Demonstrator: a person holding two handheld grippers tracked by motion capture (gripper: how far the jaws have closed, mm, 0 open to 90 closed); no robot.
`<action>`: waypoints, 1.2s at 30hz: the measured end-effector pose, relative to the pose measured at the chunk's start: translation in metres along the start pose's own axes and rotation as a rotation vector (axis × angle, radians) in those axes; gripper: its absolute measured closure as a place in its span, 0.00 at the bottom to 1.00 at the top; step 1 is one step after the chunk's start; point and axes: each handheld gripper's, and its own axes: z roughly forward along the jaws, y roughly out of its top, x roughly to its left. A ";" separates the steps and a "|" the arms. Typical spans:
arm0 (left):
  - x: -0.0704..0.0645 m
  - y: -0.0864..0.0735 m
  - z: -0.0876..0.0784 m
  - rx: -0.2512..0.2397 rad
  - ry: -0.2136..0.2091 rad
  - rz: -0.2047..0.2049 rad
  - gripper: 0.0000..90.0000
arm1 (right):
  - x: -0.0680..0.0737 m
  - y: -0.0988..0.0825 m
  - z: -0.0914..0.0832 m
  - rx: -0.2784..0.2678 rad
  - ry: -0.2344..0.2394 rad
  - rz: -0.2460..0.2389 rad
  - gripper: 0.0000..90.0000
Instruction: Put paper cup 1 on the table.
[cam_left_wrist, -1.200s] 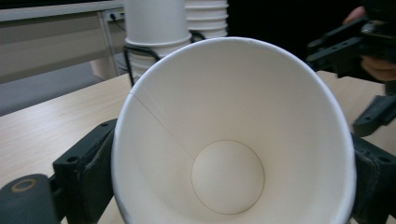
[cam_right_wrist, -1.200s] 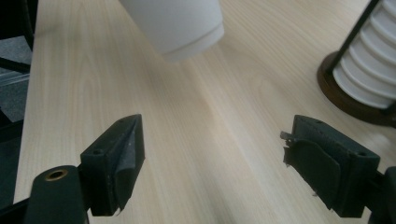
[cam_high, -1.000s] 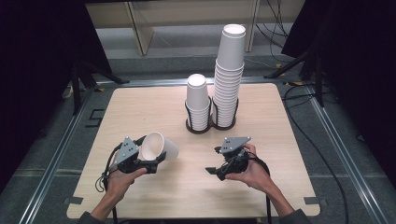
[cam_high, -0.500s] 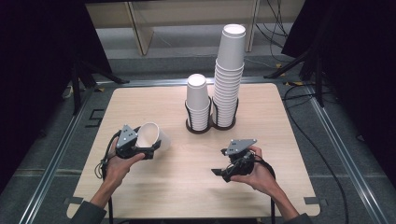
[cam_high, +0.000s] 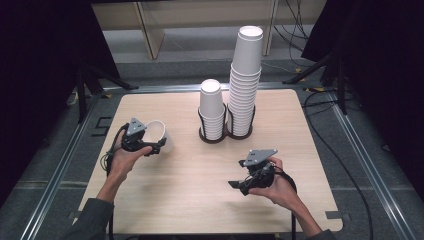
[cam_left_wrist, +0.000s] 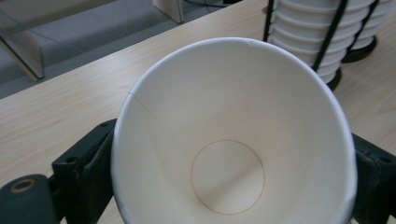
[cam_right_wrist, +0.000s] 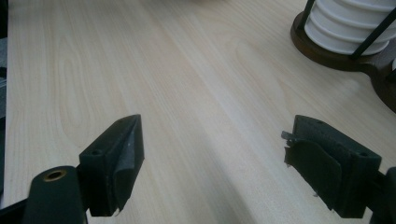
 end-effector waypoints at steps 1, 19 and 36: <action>0.002 0.001 0.001 0.010 0.003 -0.006 0.09 | 0.000 0.000 0.000 0.000 0.002 -0.002 0.21; 0.018 0.000 0.032 0.063 0.057 0.003 0.08 | 0.000 -0.004 0.000 0.010 0.003 -0.001 0.21; 0.019 -0.014 0.055 -0.098 0.067 -0.026 0.05 | 0.000 -0.007 -0.001 0.004 0.015 0.012 0.21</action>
